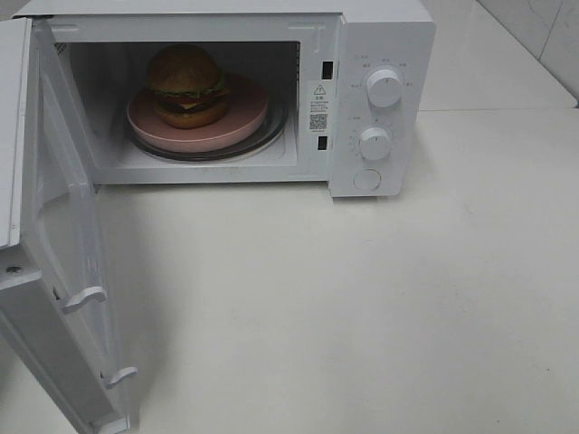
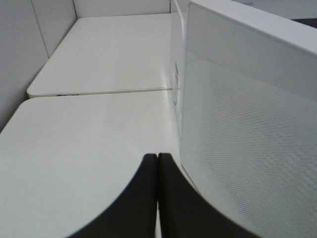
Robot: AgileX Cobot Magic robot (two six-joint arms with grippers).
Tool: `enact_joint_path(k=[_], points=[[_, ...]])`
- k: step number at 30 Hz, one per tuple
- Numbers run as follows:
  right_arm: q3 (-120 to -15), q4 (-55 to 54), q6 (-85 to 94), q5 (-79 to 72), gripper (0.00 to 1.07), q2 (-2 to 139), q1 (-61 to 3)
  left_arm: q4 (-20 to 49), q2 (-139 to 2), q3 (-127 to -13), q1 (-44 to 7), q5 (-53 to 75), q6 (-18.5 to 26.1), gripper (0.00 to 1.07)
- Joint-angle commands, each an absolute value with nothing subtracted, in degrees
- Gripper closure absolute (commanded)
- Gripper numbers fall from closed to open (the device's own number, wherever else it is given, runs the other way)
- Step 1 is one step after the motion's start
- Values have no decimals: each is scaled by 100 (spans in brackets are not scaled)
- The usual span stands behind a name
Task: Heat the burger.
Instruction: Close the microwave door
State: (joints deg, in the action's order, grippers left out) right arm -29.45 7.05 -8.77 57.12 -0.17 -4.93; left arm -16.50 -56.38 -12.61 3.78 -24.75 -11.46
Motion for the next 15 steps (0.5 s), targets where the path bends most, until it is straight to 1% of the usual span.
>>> enact_joint_path(k=[1,2,3,4,6,13,15], points=[[-2945,745,-882,5718,31,-160,-458,-2263,-5827,-1243,350,-2859,-1650,107],[-2945,745,-882,5718,31,-160,-458,-2464,-5919,-1243,350,-3037,-1793,107],[-2945,745,-882,5718,31,-160,-458,-2733,-6096,-1243,350,-3443,-2034,107],[-2945,745,-882,5718,31,-160,-458,-2733,-6096,-1243,350,-3443,-2034,107],[-2945,745,-882,5718,31,-160,-458,-2916,-6383,-1243,350,-3930,-2280,107],[-2945,745,-882,5718,31,-160,-458,-3048,-6956,-1255,350,-4377,-2275,107],[-2945,745,-882,5718,31,-160,-458,-3117,-7208,-1255,350,-4778,-2275,107]])
